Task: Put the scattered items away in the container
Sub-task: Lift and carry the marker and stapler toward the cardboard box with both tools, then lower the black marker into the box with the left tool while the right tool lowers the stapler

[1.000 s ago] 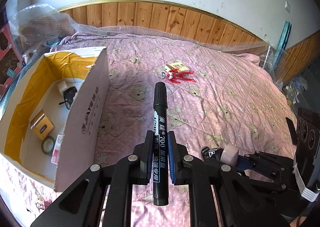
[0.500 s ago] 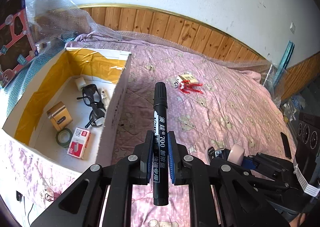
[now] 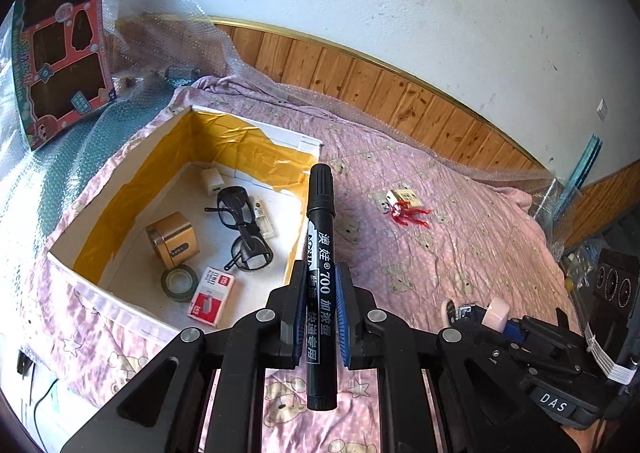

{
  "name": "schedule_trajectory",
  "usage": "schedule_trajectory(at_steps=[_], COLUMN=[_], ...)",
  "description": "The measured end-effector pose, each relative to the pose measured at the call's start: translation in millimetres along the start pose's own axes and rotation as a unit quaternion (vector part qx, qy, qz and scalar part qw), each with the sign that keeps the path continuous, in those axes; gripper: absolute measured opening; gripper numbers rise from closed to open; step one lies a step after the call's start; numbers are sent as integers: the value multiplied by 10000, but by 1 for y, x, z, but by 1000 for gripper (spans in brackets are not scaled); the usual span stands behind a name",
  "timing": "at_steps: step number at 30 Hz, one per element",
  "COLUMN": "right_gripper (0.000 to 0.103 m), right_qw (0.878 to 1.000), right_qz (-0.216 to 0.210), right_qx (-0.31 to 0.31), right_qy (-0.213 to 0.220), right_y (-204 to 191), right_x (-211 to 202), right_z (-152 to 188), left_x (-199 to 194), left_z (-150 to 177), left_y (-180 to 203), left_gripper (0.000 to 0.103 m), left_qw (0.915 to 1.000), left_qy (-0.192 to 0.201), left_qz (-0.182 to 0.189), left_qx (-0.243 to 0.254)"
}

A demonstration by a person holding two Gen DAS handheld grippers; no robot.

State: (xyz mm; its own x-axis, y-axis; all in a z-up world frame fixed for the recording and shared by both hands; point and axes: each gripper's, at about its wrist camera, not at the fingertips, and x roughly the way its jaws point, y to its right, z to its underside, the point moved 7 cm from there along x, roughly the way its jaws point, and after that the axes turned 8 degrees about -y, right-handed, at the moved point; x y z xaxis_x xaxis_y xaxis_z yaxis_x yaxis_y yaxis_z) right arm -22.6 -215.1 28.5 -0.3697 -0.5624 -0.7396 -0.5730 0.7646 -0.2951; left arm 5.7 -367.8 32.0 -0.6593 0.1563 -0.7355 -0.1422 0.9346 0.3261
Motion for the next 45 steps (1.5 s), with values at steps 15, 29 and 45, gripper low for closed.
schedule_trajectory(at_steps=[15,29,45], right_gripper=[27,27,27], right_qw=[9978,9931,9920], right_qz=[-368,-853,-1019], right_qx=[-539,-802,-589], right_qy=[113,-19,-461], right_y=[-50,-86,-73], right_x=[9,42,96], right_z=[-53,-99,-143], left_x=[-36,3,48], left_z=[-35,-54,-74], left_y=[-80,-103,-113], left_gripper=[14,14,14], left_qw=[9979,9944,9888], left_qy=[298,-230,-739], left_qz=[-320,-997,-1298], left_qx=[-473,-280,20])
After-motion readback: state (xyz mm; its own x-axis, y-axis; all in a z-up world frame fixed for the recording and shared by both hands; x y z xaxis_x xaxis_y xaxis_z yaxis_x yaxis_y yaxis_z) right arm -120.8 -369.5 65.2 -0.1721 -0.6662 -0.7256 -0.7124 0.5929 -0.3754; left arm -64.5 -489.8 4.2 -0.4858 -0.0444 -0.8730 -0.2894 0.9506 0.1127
